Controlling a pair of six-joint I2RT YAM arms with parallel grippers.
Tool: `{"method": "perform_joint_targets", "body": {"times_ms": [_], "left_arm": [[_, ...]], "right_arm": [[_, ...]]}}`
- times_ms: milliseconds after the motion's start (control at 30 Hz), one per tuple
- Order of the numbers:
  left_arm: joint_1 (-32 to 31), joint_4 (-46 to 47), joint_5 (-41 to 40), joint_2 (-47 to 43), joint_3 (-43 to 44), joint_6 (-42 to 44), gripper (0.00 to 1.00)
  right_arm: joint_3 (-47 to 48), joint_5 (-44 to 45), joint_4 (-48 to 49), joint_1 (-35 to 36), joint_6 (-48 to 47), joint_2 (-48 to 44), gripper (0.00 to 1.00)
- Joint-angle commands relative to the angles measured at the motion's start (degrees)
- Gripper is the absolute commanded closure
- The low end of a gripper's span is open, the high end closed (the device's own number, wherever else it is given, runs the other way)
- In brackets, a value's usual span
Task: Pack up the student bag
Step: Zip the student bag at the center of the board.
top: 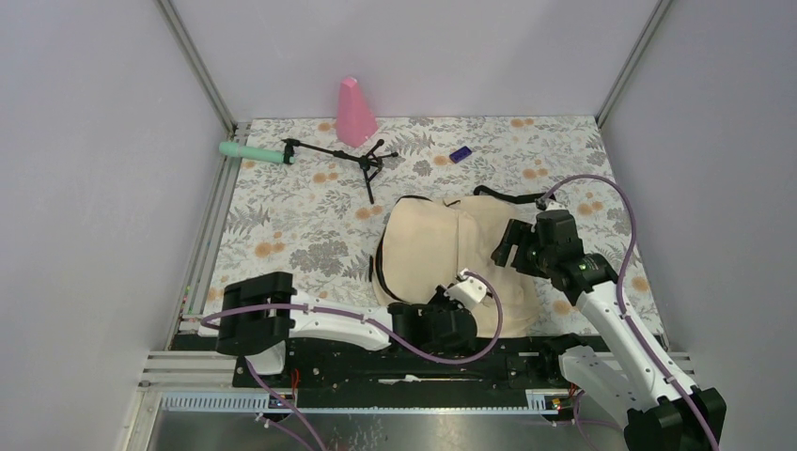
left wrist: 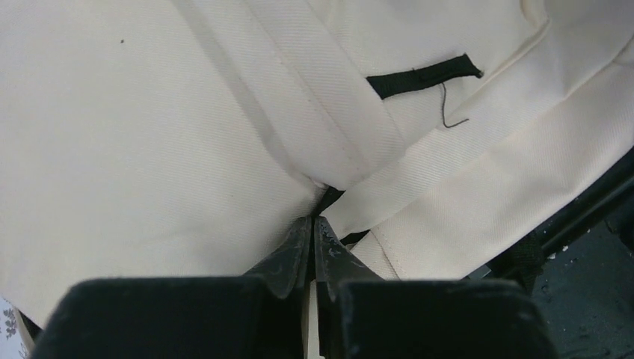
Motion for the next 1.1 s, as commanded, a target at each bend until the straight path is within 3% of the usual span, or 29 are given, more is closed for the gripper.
{"method": "perform_joint_targets", "body": {"times_ms": [0, 300, 533, 1067], "left_arm": [[0.50, -1.07, -7.31, -3.61, -0.77, -4.67, 1.00], [0.50, 0.12, -6.98, -6.87, -4.04, -7.78, 1.00], [0.50, 0.16, -7.44, -7.94, -4.97, -9.16, 1.00], [0.88, 0.10, -12.16, -12.04, -9.16, -11.59, 1.00]], "right_arm": [[-0.87, -4.24, 0.05, -0.27, -1.24, -1.49, 0.20], [-2.25, -16.21, 6.23, 2.48, -0.73, -2.07, 0.23], [-2.72, -12.80, 11.00, 11.49, 3.79, 1.55, 0.27], [-0.60, -5.24, 12.23, 18.99, 6.15, 8.00, 0.48]]}}
